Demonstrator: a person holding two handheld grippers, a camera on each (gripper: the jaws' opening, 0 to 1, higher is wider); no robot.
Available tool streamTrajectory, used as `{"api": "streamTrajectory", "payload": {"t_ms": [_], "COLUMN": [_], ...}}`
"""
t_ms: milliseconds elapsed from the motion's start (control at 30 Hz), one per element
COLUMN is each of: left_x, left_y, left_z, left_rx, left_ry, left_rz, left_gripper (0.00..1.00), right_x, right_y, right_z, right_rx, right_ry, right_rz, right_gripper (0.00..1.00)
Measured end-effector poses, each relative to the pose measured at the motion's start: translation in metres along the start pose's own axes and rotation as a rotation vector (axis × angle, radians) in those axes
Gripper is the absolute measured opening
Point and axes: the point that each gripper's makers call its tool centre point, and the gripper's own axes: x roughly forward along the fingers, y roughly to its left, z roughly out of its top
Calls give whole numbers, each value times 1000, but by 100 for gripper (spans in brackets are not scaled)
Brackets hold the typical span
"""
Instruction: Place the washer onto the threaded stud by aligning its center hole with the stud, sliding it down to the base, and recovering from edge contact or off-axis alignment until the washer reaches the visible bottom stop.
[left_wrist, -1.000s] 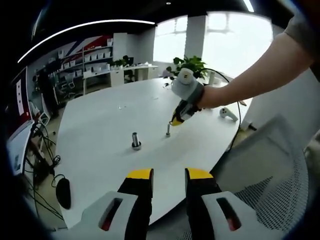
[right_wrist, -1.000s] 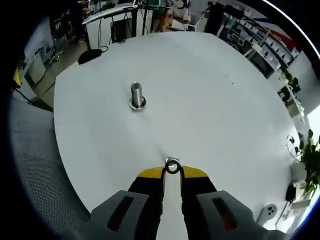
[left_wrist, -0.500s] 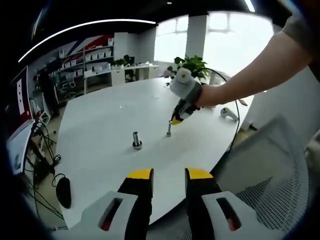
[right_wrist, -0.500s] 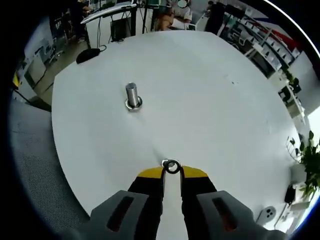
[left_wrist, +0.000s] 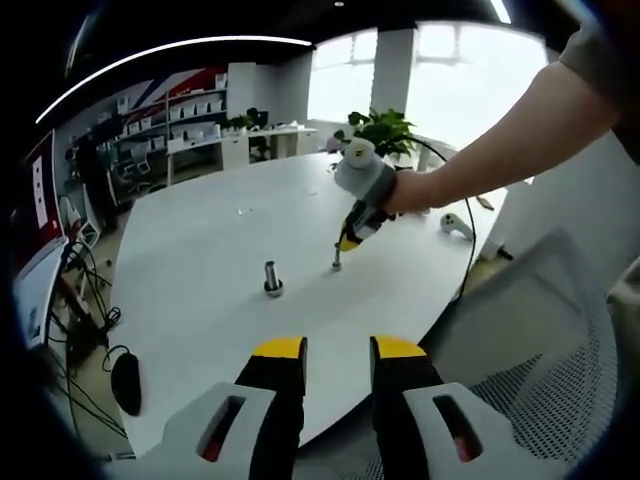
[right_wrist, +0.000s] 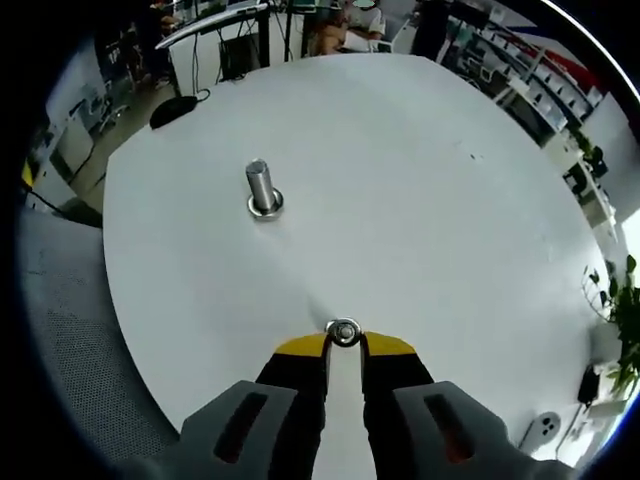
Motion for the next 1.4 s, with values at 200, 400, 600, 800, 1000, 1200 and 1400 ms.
{"api": "streamTrajectory", "payload": {"t_ms": [200,400,600,800,1000,1200,1400], "left_x": [0,-1,-1,0,0,0,1], "left_y": [0,1,2,2,2,1,0], "left_z": [0,0,-1,-2,-2,-2,-3], "left_rx": [-2,-1,-1,0,1,-2,1], "left_ry": [-2,0,2,8,9,10,17], "left_rz": [3,8,11,12,14,9,4], "left_gripper": [23,23,23,23,23,23,23], "right_x": [4,6,1,-4,-5,-5,-5], "right_y": [2,1,10,12,13,10,11], "right_z": [-5,-16,-18,-18,-19,-21,-28], "right_rx": [-20,12,4,13,20,15,29], "right_ry": [25,41,43,41,39,32,45], "right_rz": [25,25,28,25,27,22,26], "right_gripper": [5,6,7,8,9,9,10]}}
